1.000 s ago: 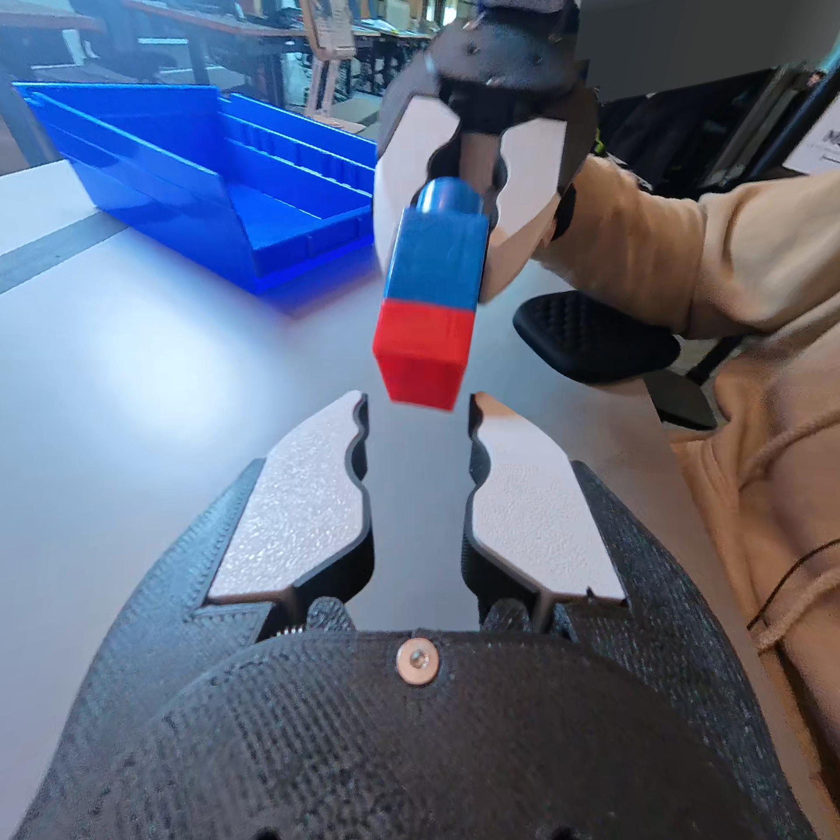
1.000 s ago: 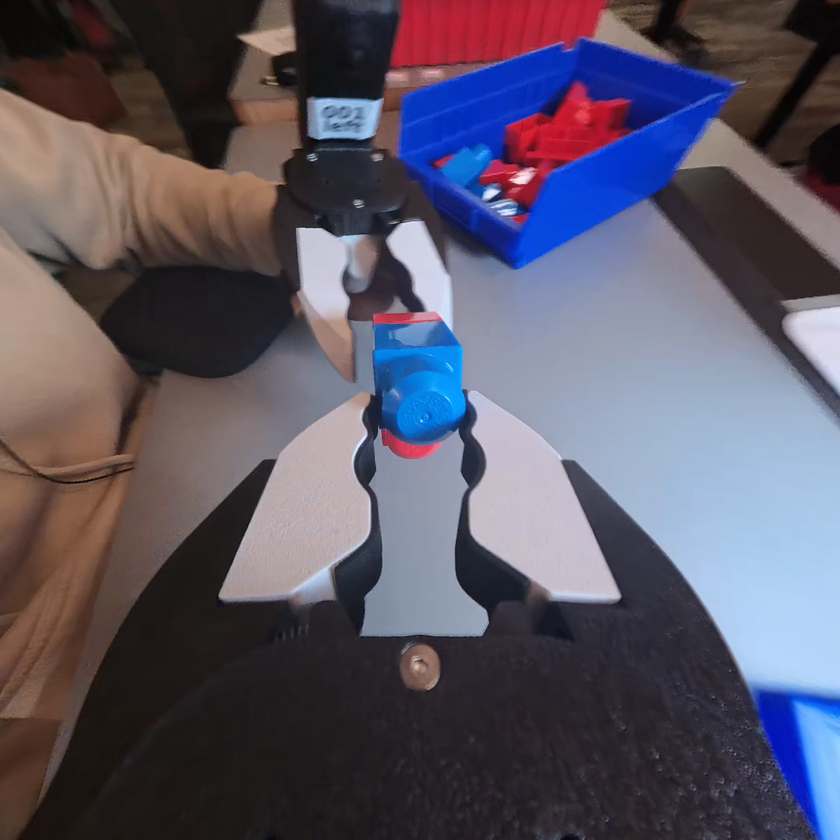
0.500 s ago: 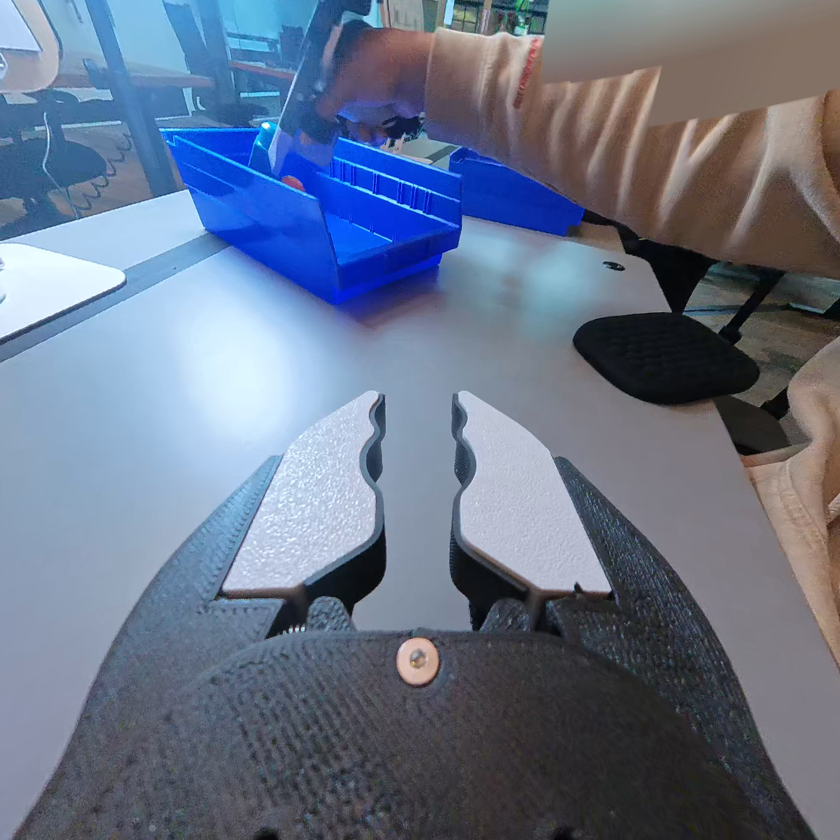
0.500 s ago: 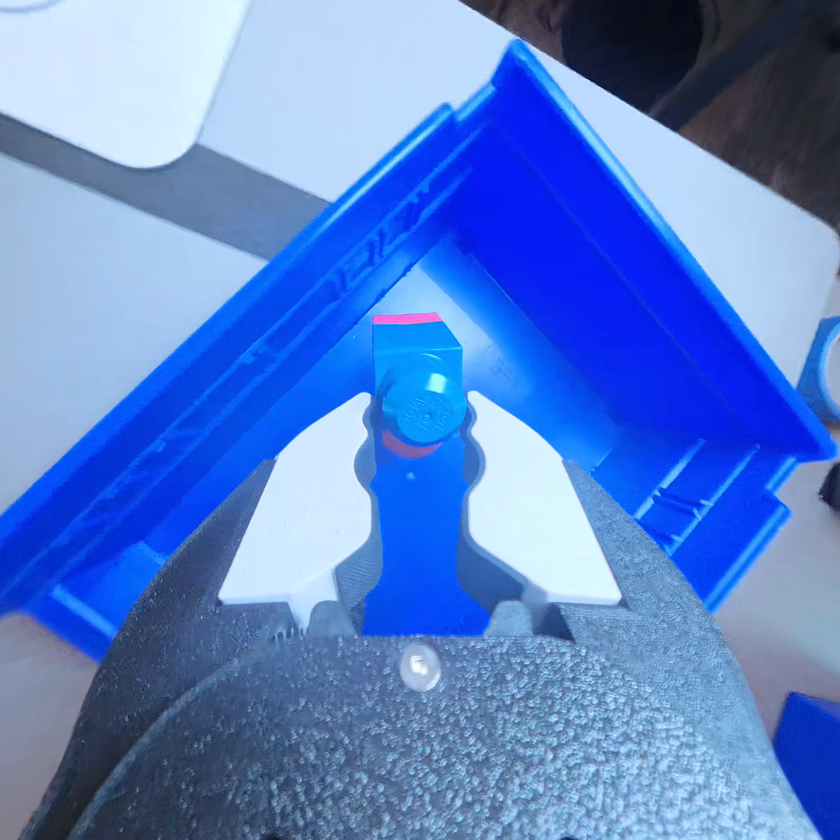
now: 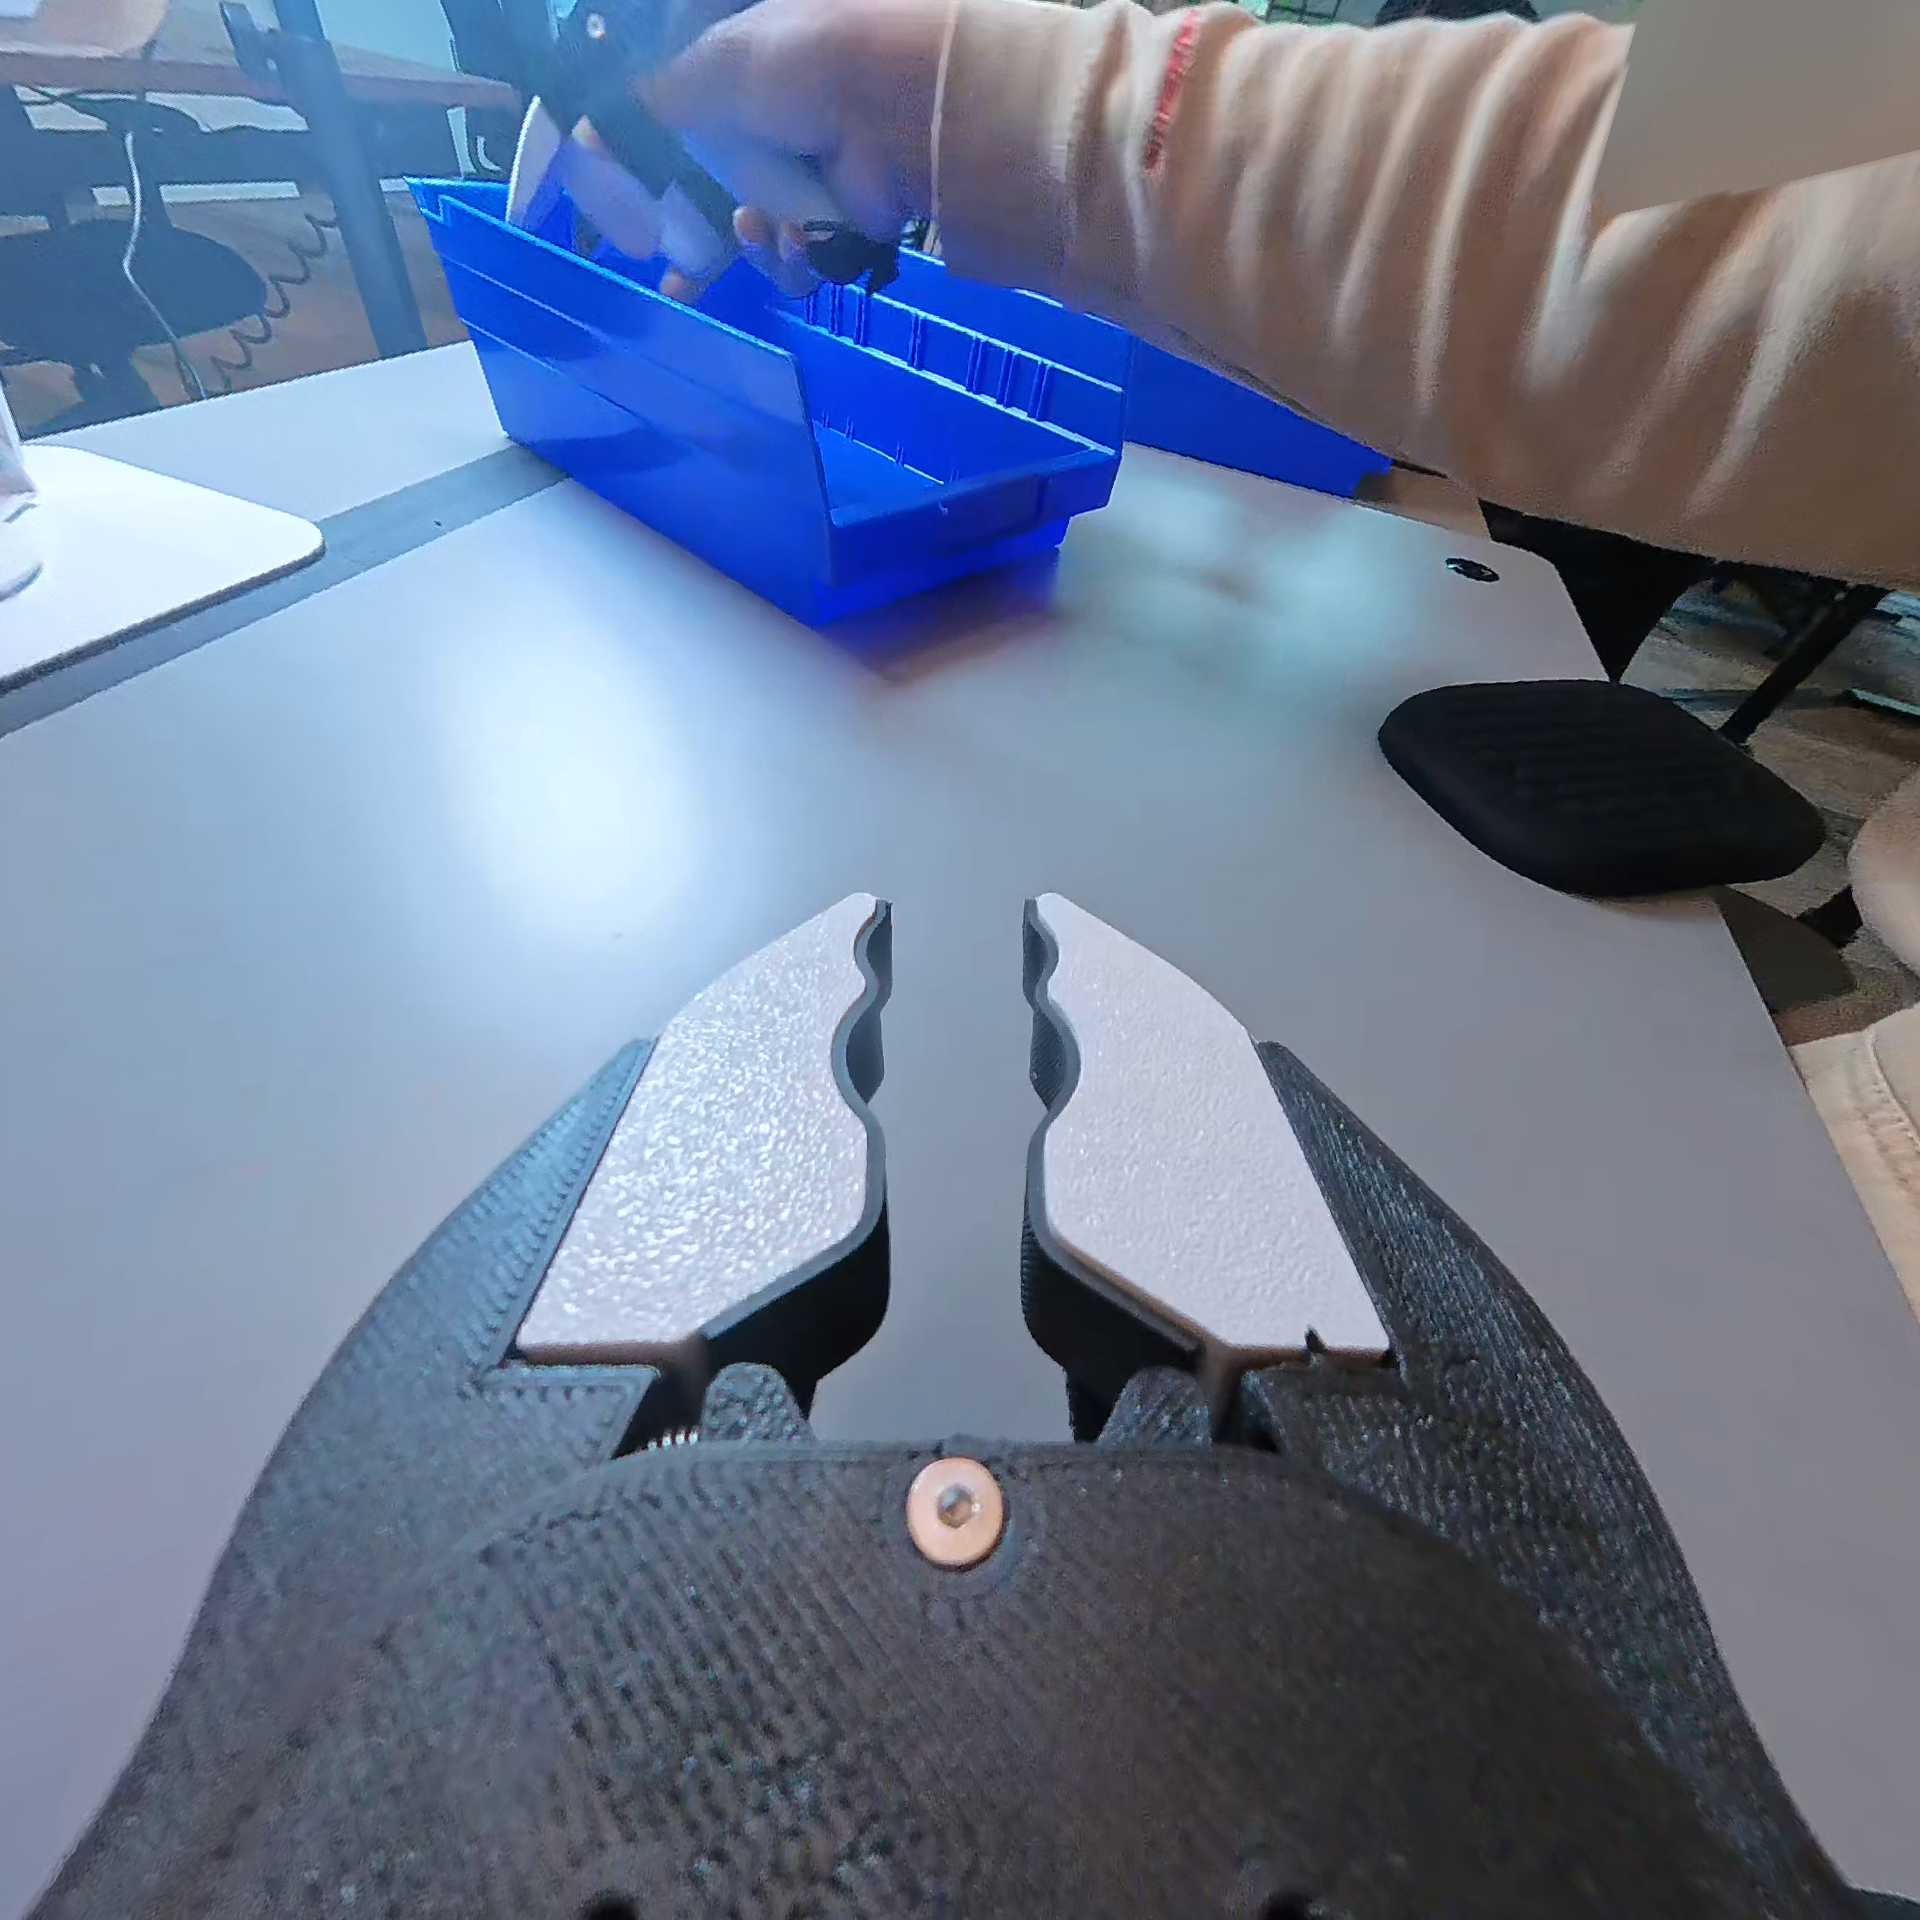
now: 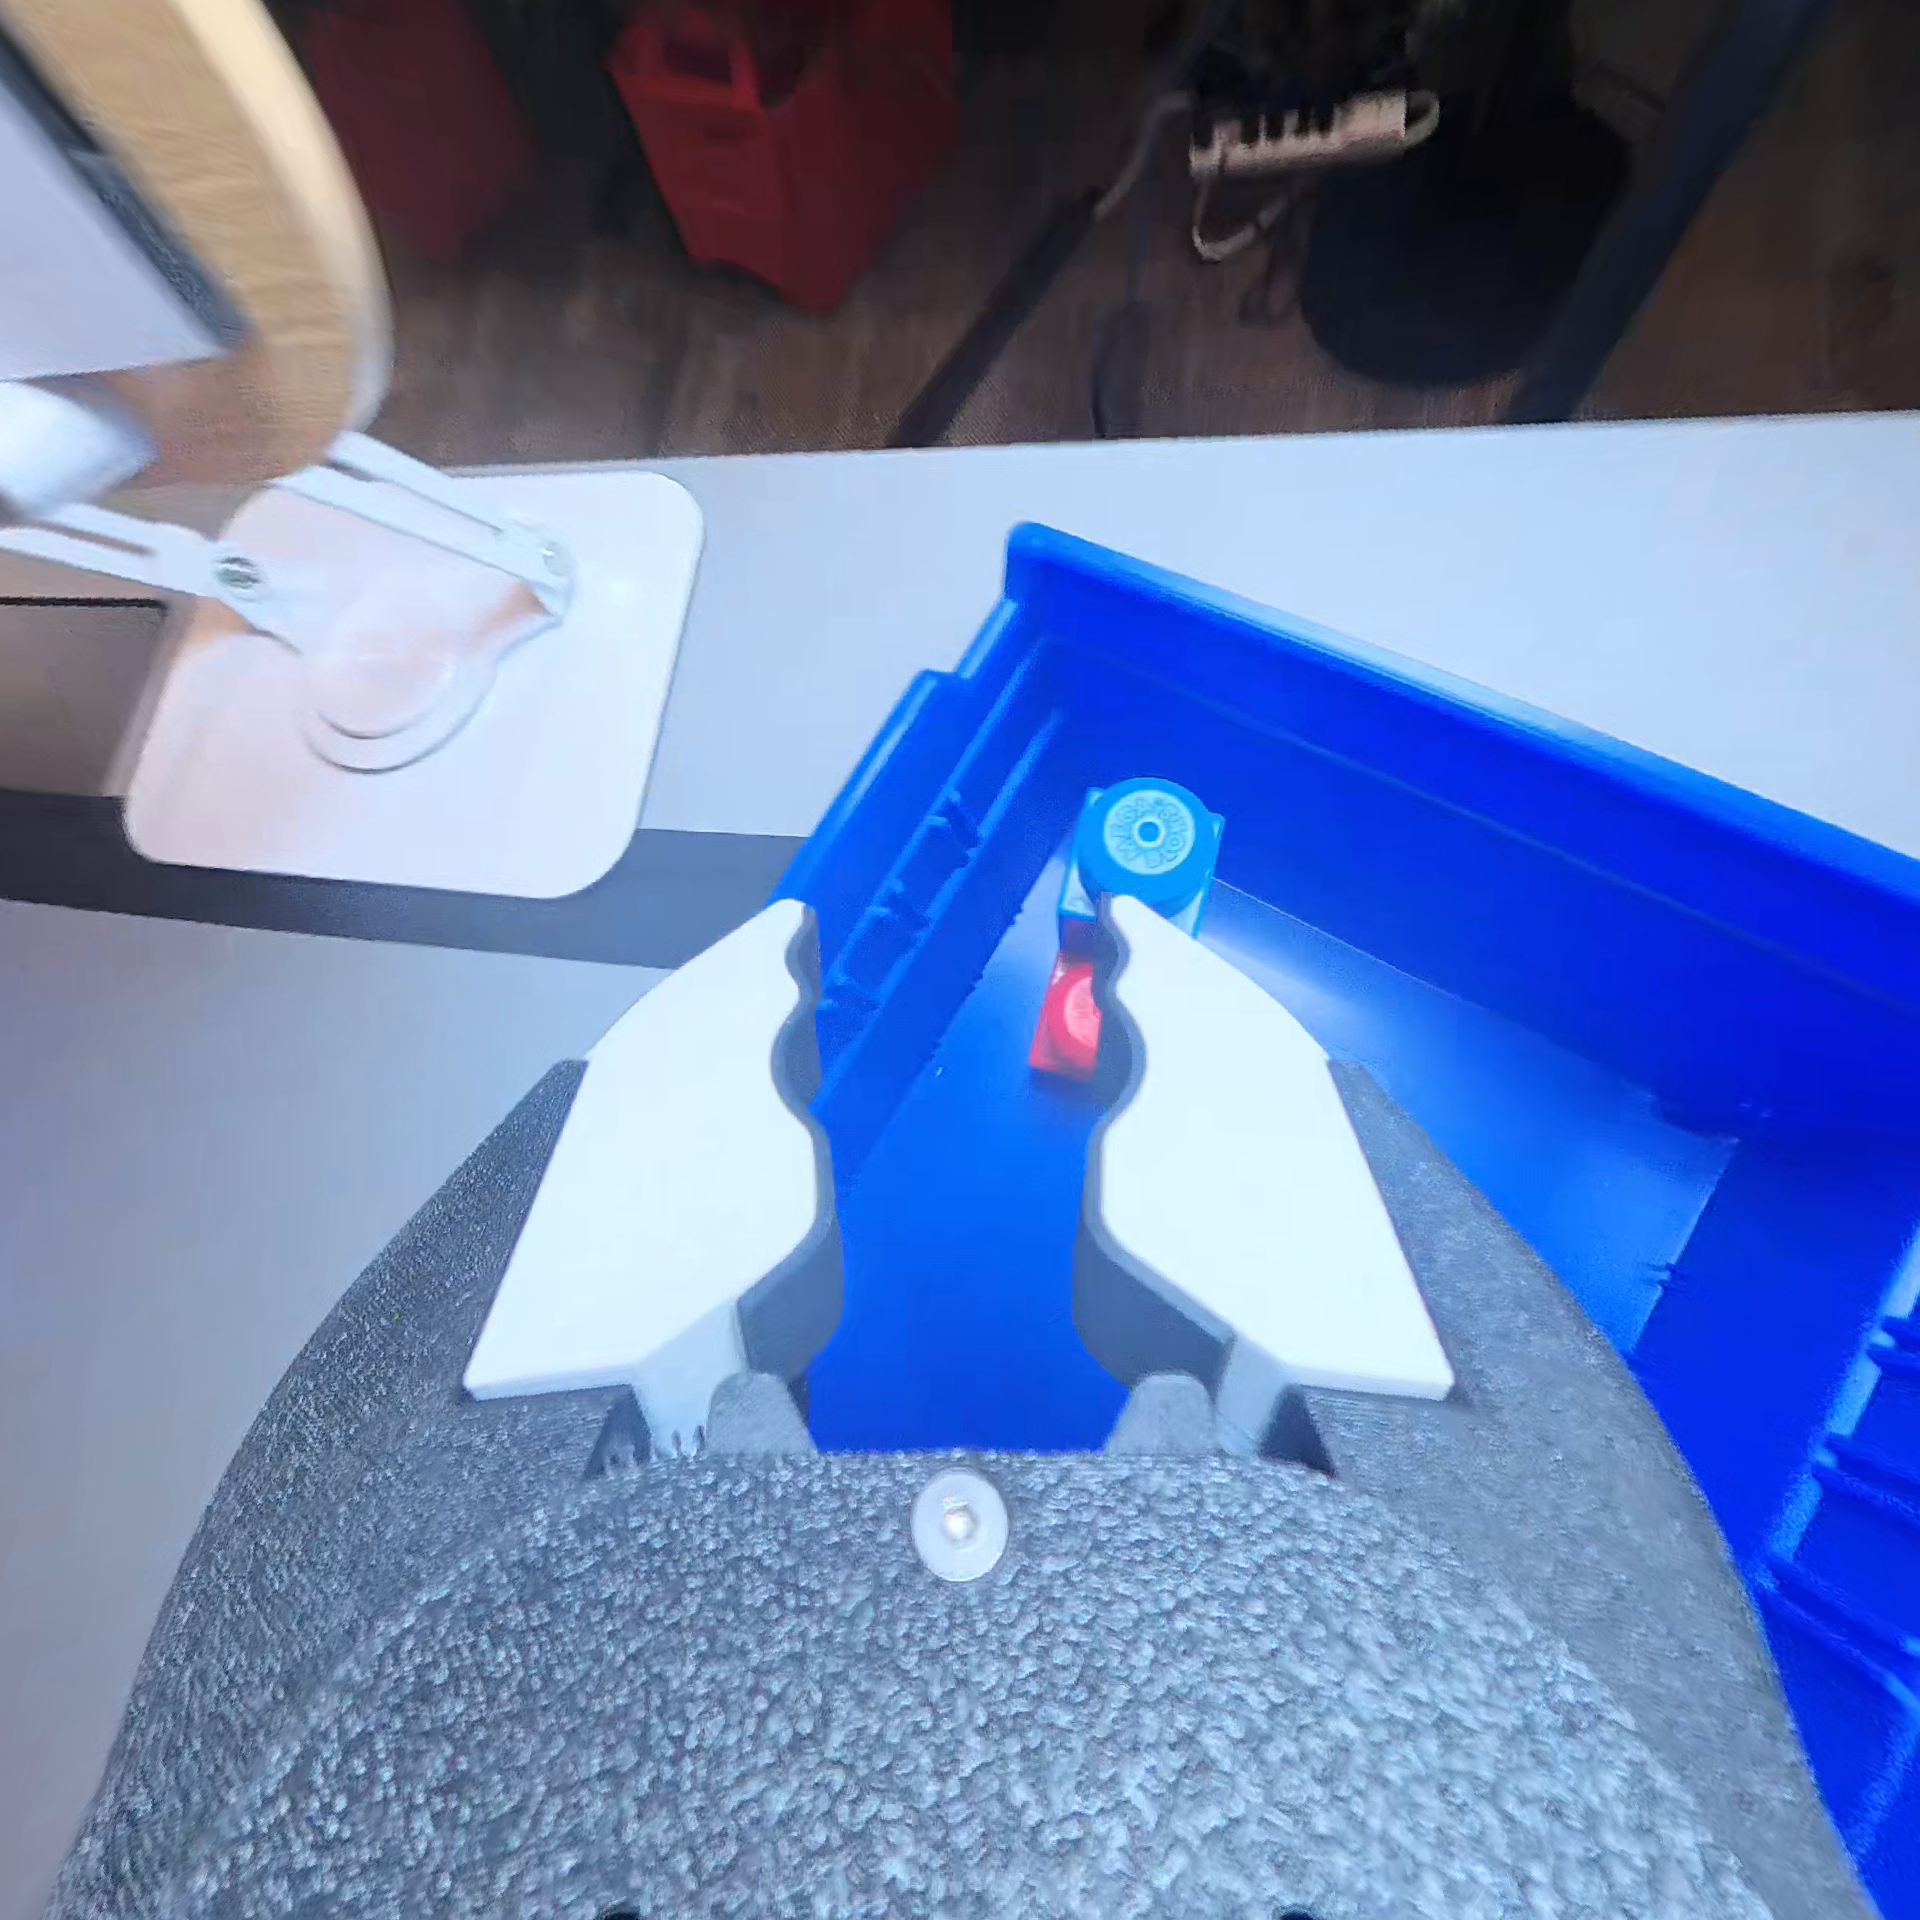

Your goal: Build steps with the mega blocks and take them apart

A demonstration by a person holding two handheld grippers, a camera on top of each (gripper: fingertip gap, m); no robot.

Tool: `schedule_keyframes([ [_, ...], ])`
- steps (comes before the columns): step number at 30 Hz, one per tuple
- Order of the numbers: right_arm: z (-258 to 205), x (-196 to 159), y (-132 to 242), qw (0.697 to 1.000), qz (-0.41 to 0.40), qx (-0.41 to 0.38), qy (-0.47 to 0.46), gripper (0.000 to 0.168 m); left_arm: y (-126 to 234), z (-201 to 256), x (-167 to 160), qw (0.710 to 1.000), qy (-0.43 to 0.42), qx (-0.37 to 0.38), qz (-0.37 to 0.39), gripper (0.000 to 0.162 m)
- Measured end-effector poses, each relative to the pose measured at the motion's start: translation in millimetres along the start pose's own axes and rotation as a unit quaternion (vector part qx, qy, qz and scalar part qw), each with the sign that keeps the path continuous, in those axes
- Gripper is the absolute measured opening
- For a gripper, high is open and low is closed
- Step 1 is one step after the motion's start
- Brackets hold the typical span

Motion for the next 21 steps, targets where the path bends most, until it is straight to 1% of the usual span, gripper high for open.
schedule_keyframes([
  [3,-40,-2,32,0.995,0.058,0.034,0.074,0.05,3,-6,5,1.0,-0.009,0.017,0.008,0.024],
  [5,-77,-15,57,0.986,0.092,0.075,0.117,0.05,11,-16,15,0.999,-0.013,0.039,0.02,0.023],
  [7,-114,-38,81,0.975,0.106,0.115,0.157,0.05,25,-34,31,0.996,-0.019,0.075,0.04,0.021],
  [8,-131,-53,92,0.97,0.109,0.134,0.173,0.05,35,-47,39,0.993,-0.028,0.101,0.049,0.017],
  [10,-161,-87,111,0.959,0.103,0.177,0.197,0.05,55,-78,49,0.984,-0.06,0.162,0.041,0.014],
  [13,-190,-141,128,0.946,0.079,0.226,0.218,0.05,87,-131,56,0.966,-0.071,0.25,-0.007,0.016],
  [16,-201,-183,131,0.94,0.067,0.251,0.221,0.049,113,-187,53,0.944,-0.052,0.312,-0.091,0.022],
  [18,-204,-200,127,0.936,0.071,0.266,0.219,0.047,127,-229,50,0.917,-0.05,0.365,-0.15,0.023],
  [21,-204,-215,117,0.933,0.075,0.276,0.219,0.045,145,-286,34,0.864,-0.058,0.423,-0.266,0.028],
])
Point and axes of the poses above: each gripper's, where its closed fingertips meet, y back along the fingers, x out of its top, z = x × y across the jaws, the point moved 3 cm from there along y, back along the fingers, and after that the axes turned 15 degrees about x, right-handed, at the moved point
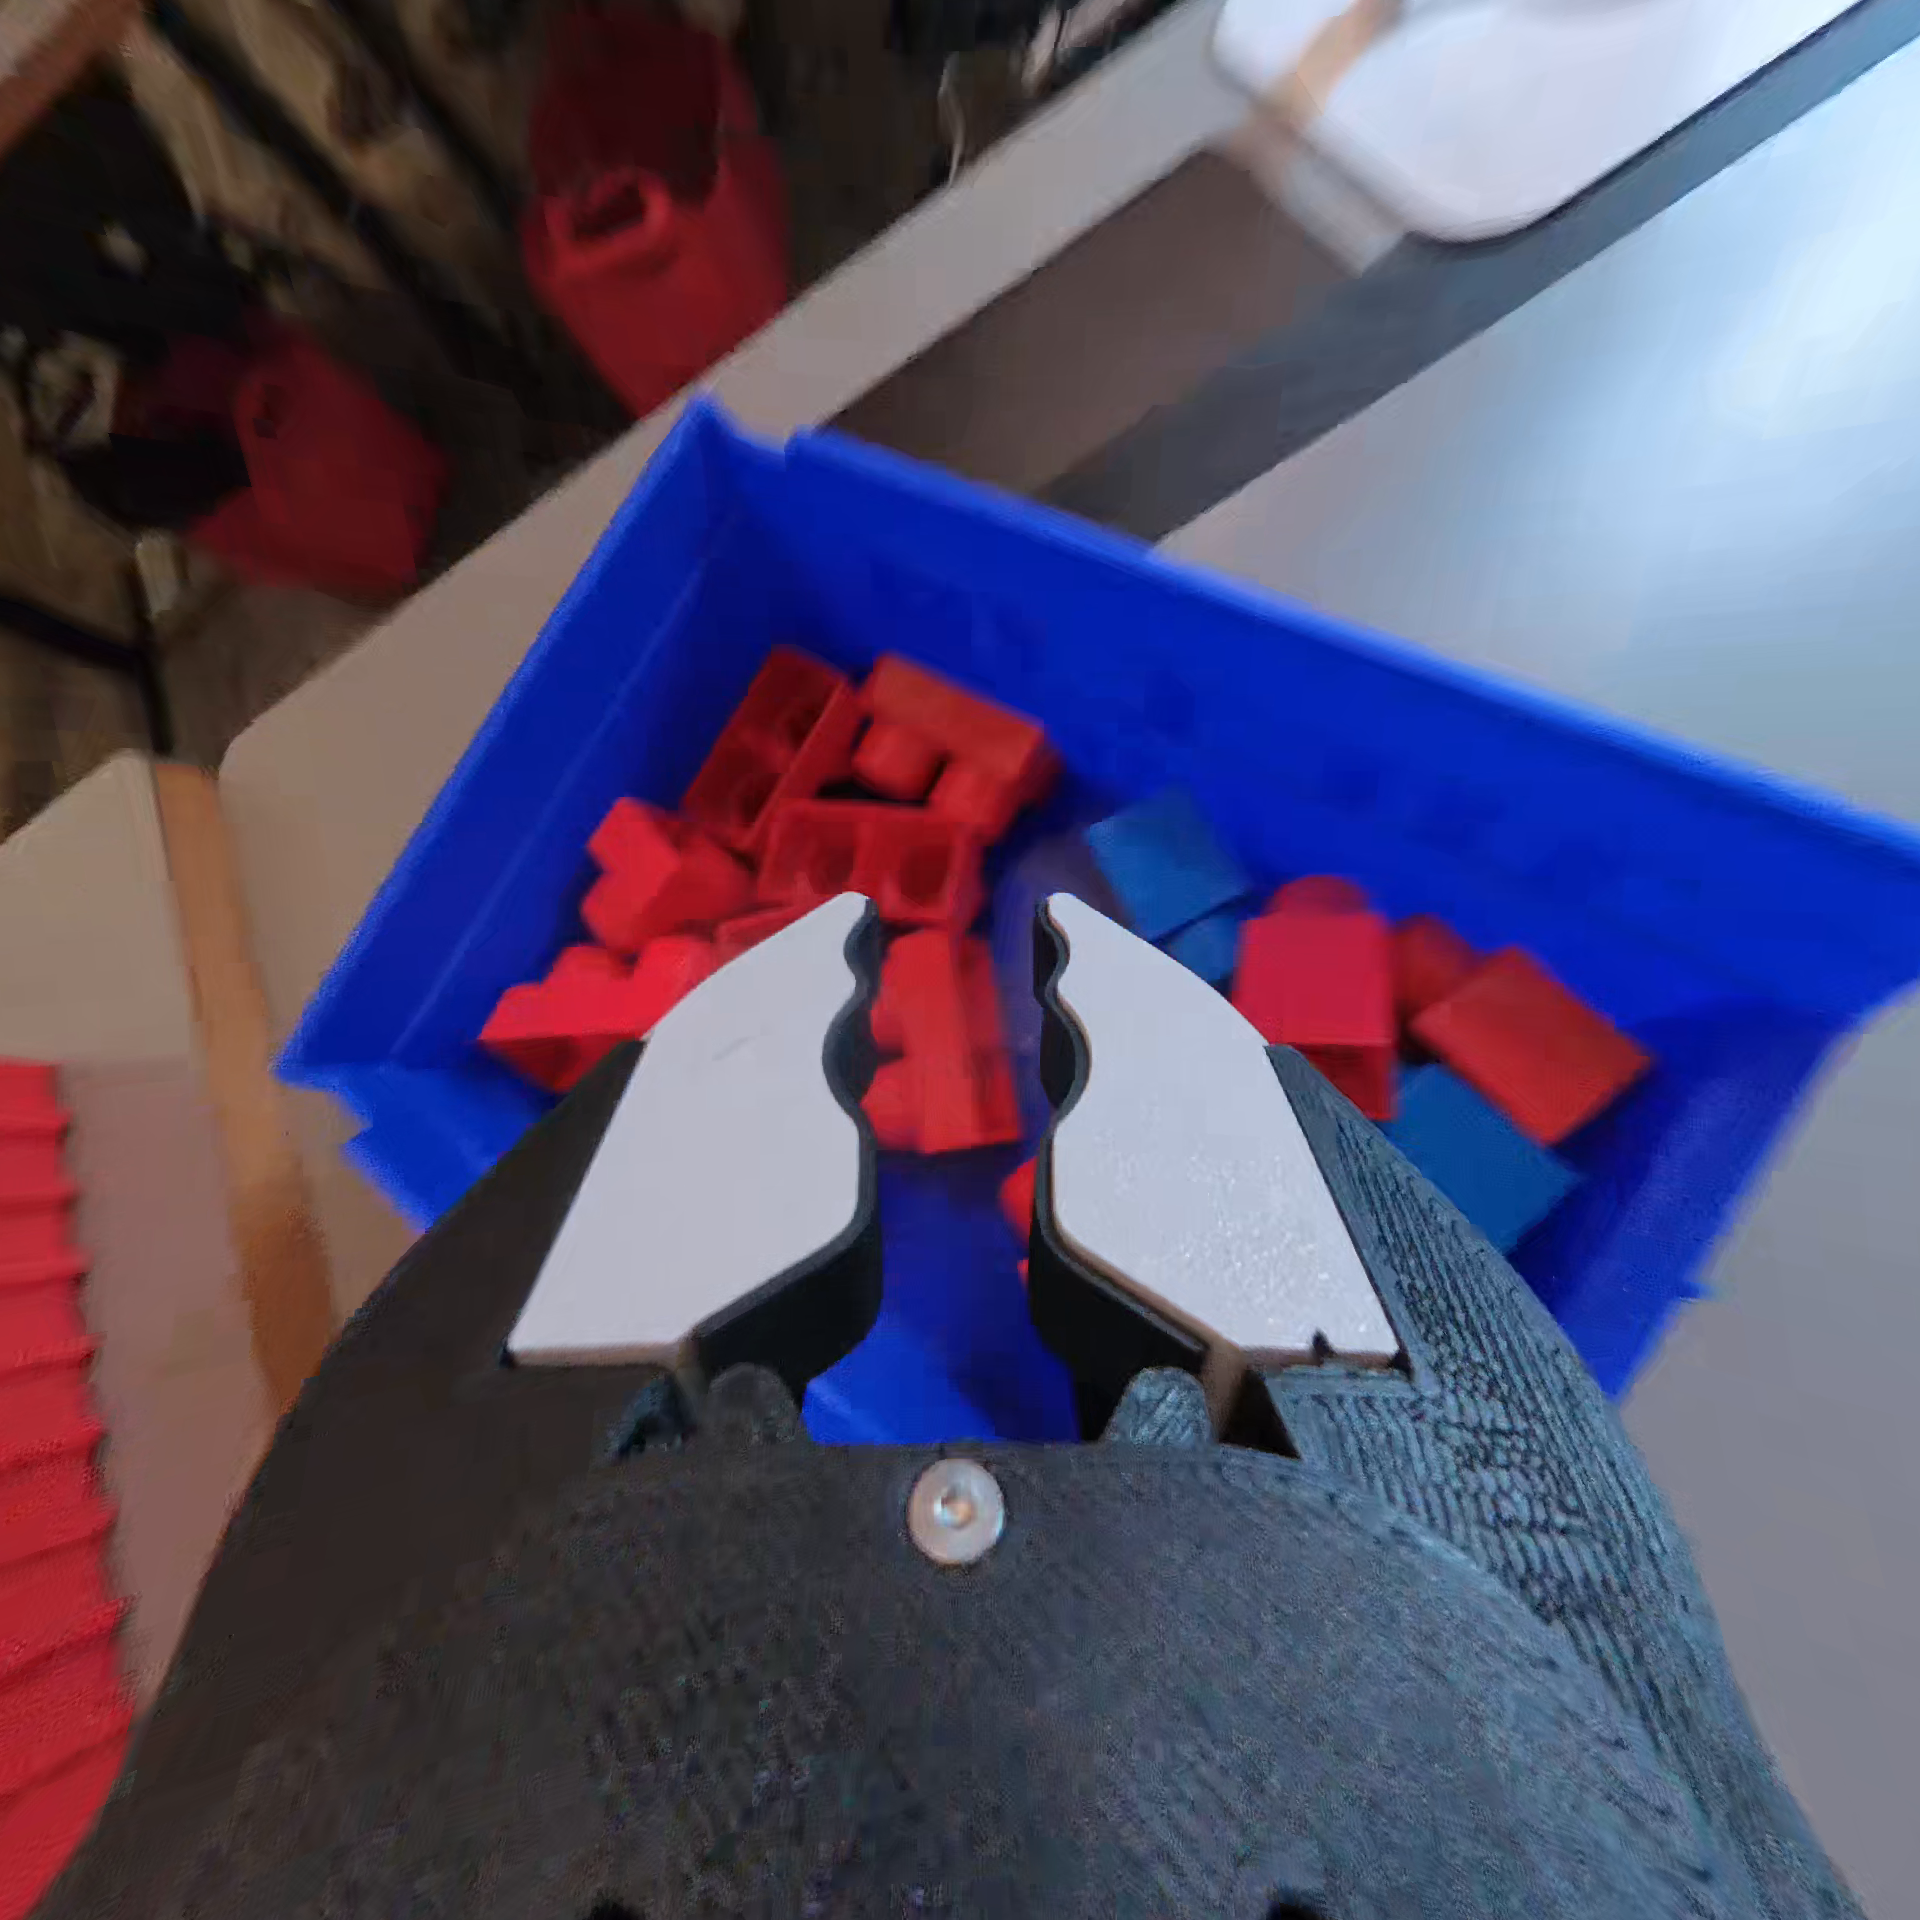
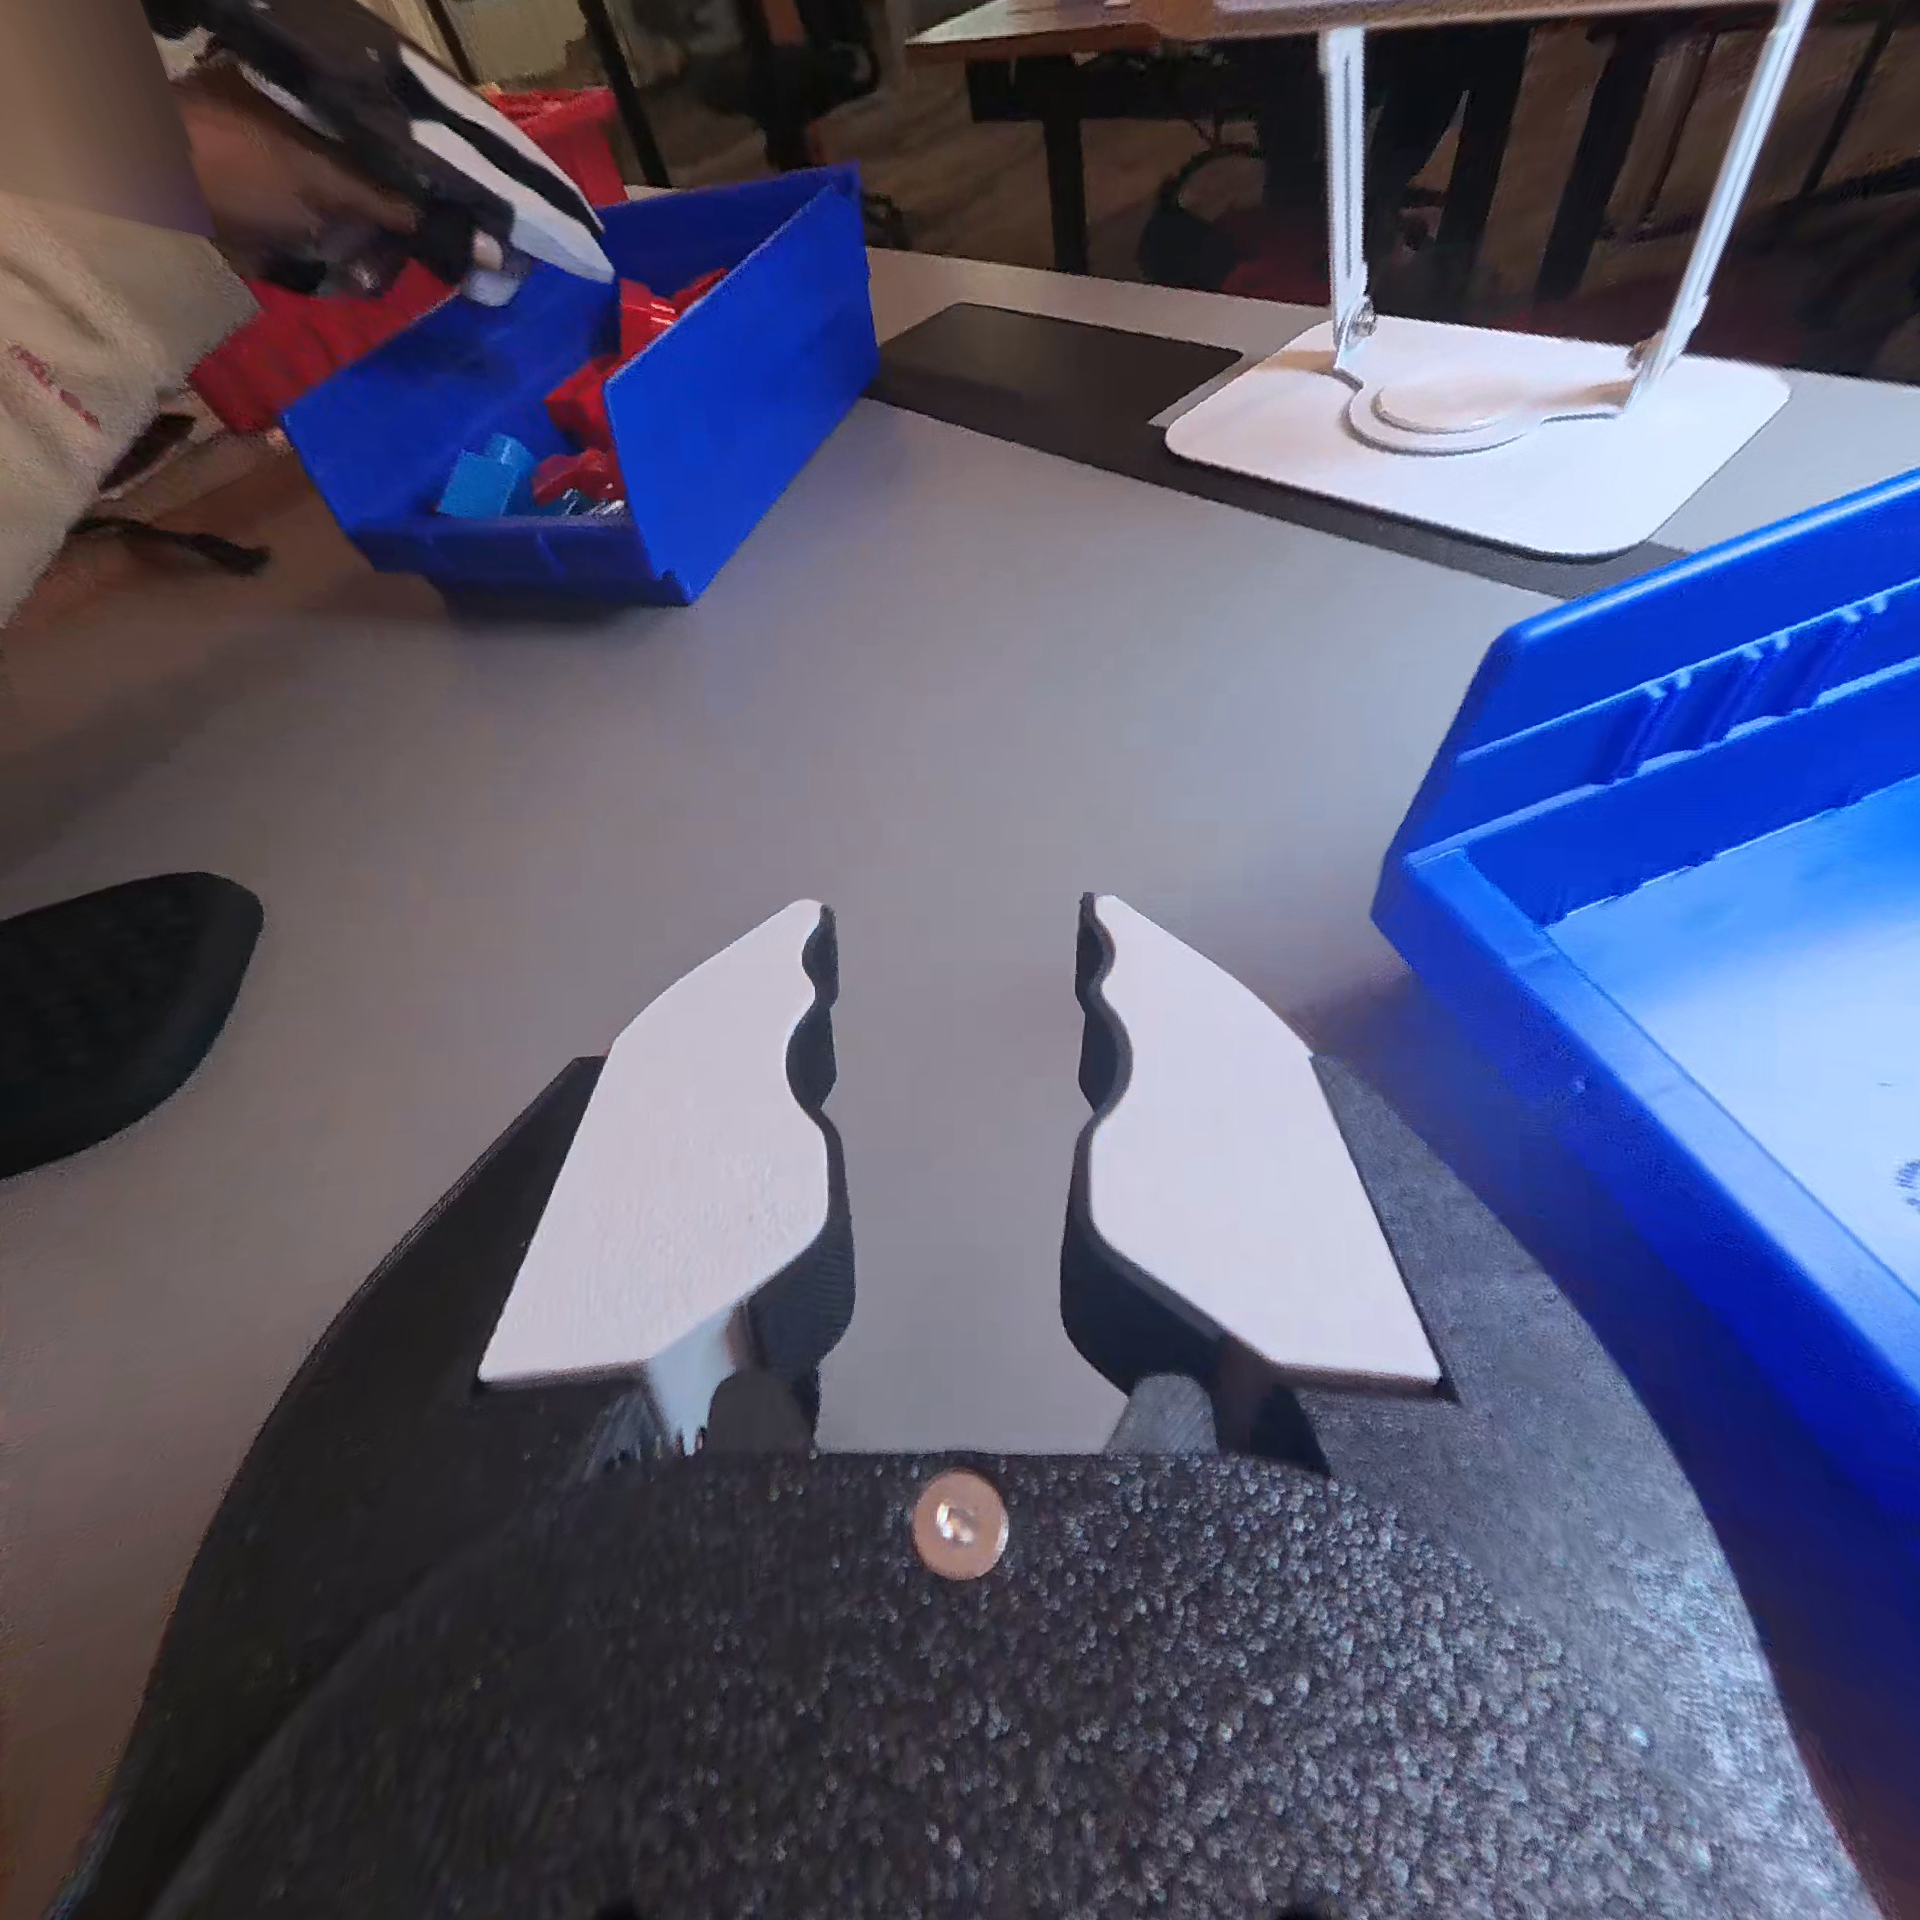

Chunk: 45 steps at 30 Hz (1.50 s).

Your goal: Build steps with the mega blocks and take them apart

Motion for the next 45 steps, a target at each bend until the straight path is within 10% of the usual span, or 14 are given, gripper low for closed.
schedule_keyframes([
  [6,-8,-11,-7,1.0,-0.012,0.01,0.021,0.043,-55,8,-46,0.98,-0.051,-0.036,-0.188,0.034],
  [12,-10,-16,-9,0.999,-0.017,0.014,0.033,0.038,-75,2,-59,0.96,-0.163,0.058,-0.218,0.018],
  [23,-38,-16,-31,0.996,-0.002,0.087,0.03,0.041,48,52,45,0.932,-0.265,0.212,0.126,0.009],
  [31,-93,-2,-63,0.953,0.047,0.271,-0.128,0.06,168,235,63,0.779,-0.366,0.226,0.455,0.008],
  [38,-94,1,-78,0.885,0.101,0.341,-0.301,0.053,193,326,37,0.715,-0.407,0.176,0.54,0.008],
  [42,-88,-10,-82,0.88,0.098,0.337,-0.321,0.04,192,338,30,0.727,-0.401,0.129,0.541,0.009],
  [45,-84,-10,-78,0.899,0.081,0.337,-0.267,0.04,192,333,30,0.799,-0.304,-0.011,0.519,0.019],
])
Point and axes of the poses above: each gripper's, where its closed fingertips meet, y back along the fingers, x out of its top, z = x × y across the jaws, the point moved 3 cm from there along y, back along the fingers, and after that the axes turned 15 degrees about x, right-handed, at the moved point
